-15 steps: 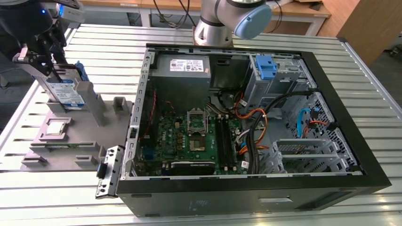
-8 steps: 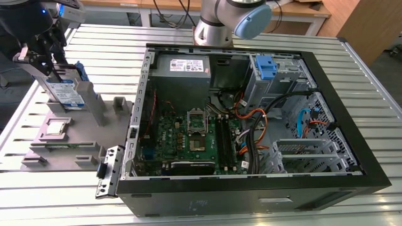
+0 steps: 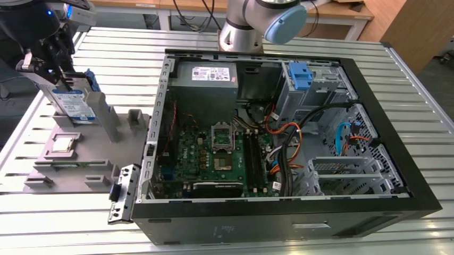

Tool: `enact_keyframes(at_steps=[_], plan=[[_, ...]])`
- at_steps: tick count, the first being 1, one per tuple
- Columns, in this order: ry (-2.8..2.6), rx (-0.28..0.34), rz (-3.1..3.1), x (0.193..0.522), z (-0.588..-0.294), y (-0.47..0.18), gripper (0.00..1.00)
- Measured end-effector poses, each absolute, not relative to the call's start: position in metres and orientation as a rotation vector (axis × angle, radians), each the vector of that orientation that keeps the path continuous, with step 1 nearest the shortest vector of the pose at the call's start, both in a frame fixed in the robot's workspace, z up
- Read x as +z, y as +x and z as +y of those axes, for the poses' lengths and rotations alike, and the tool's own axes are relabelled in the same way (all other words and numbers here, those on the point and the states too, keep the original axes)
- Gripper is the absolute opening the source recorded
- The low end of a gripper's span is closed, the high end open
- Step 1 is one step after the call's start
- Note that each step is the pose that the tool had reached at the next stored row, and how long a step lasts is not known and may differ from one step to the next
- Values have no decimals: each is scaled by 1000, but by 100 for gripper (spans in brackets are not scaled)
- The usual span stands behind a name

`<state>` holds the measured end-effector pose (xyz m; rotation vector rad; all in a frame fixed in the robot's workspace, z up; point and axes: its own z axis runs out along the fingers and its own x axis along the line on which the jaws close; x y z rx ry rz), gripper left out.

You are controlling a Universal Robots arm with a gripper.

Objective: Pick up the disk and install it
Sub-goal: 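Pick up the disk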

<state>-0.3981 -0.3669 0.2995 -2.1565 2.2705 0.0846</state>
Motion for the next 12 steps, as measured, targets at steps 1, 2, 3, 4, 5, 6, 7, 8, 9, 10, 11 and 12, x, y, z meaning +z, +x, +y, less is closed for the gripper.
enact_keyframes(at_steps=[1, 2, 3, 4, 5, 6, 7, 8, 9, 10, 11, 12], plan=[[-2156, 85, 2271, 300, -367, -398, 45], [-2156, 85, 2270, 300, -367, -398, 45], [-2157, 85, 2270, 300, -367, -398, 45], [-2157, 85, 2270, 300, -367, -398, 45], [-2157, 85, 2270, 300, -367, -398, 45], [-2156, 85, 2270, 299, -367, -398, 45], [-2156, 85, 2270, 299, -367, -398, 45], [-2157, 85, 2270, 300, -367, -398, 45], [-2156, 85, 2270, 300, -367, -398, 45], [-2156, 86, 2270, 301, -367, -398, 45], [-2156, 86, 2270, 301, -367, -398, 45], [-2156, 86, 2270, 301, -367, -398, 45]])
